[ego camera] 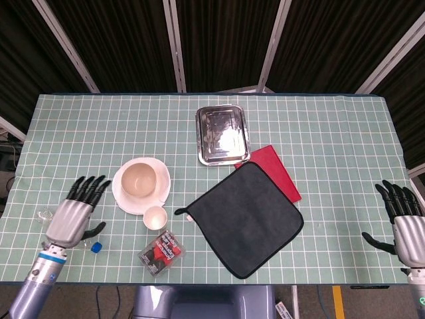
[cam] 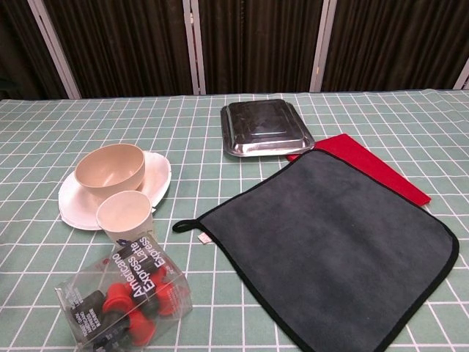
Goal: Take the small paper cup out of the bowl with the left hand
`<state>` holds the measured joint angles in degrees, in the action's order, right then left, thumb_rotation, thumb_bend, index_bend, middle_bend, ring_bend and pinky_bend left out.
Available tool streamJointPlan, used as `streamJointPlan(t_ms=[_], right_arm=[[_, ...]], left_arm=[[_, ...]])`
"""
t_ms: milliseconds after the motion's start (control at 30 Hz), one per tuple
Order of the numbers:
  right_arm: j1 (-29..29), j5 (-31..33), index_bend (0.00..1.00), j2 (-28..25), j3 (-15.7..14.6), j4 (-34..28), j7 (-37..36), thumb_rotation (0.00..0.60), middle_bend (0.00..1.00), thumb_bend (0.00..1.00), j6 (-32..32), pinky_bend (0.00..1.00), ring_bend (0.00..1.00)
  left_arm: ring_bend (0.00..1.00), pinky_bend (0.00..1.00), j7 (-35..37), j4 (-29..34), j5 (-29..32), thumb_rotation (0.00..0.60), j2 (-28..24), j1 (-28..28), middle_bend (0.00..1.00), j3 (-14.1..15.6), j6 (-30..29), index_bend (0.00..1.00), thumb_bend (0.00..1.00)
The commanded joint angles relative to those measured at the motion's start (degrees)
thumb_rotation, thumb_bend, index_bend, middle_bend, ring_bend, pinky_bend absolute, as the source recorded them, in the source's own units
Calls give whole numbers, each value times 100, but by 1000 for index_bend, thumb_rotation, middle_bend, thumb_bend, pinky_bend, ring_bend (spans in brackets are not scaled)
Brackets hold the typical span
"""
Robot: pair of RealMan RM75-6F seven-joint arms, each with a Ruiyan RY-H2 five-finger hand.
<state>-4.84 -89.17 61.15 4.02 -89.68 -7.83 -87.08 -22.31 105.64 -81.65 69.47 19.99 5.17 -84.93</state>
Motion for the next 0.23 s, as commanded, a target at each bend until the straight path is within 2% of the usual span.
streamJointPlan(t_ms=[33, 233], right_arm=[[-26, 3, 37, 28, -16, 14, 65, 600, 0, 34, 58, 0, 0], [-48, -30, 36, 61, -37, 15, 190, 600, 0, 32, 88, 0, 0]], left_arm=[[0, 0, 340, -547, -176, 600, 12, -717, 0, 28, -874, 0, 226], [0, 0, 674, -876, -80, 600, 25, -1174, 0, -23, -1317, 0, 198]])
